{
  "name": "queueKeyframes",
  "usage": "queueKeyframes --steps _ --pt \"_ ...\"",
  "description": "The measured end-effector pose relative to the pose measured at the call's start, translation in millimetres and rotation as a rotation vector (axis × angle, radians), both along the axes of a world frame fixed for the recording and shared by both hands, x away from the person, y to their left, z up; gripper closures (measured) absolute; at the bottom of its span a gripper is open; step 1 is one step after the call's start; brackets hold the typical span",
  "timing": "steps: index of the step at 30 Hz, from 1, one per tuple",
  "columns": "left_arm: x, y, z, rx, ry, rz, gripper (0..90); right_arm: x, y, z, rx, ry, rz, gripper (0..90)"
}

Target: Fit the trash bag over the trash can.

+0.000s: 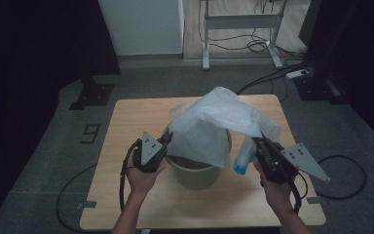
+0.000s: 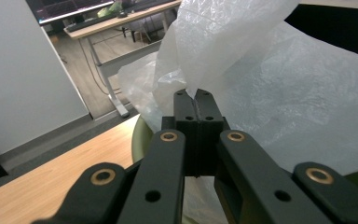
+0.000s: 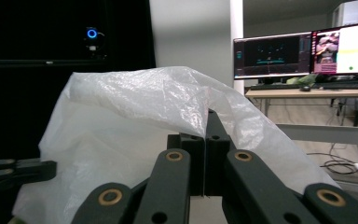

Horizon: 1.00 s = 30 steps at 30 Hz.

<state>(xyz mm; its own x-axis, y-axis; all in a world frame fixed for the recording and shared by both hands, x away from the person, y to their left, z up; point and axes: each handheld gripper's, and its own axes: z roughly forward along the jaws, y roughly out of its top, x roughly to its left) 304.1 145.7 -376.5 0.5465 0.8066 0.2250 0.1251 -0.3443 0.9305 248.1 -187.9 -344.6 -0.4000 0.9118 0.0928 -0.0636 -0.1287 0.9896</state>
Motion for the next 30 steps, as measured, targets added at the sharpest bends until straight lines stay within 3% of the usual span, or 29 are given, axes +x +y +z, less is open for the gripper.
queueKeyframes --steps 4,7,10,14,17,19,24,27,30 --pt "4.3 -0.6 4.1 0.003 -0.01 0.031 90.0 1.9 0.4 2.2 0.007 -0.001 0.012 89.1" --pt "8.5 -1.6 12.3 -0.003 -0.022 0.042 90.0 5.1 1.0 12.3 0.008 -0.016 0.016 89.1" --pt "4.9 -1.3 13.3 -0.023 -0.037 0.041 83.2 6.1 1.3 17.7 0.006 -0.024 0.018 89.1" --pt "-7.0 8.2 11.9 -0.089 0.01 -0.024 51.0 6.0 2.5 21.2 -0.003 -0.032 0.022 89.1" --pt "-10.5 14.2 12.0 -0.104 0.034 -0.041 41.6 6.0 2.2 20.4 -0.002 -0.031 0.022 89.1" --pt "-17.8 25.5 14.3 -0.144 0.036 -0.071 35.3 6.9 1.2 19.8 0.001 -0.027 0.018 89.1" --pt "-31.2 31.3 21.2 -0.159 0.041 -0.123 35.0 8.4 0.1 20.1 0.003 -0.027 0.017 89.1" --pt "-40.5 23.4 21.0 -0.149 0.062 -0.178 35.9 9.5 0.2 20.2 0.0 -0.027 0.015 89.1" --pt "-42.0 19.0 18.9 -0.156 0.078 -0.196 36.4 9.4 1.1 19.9 -0.001 -0.03 0.018 89.1"
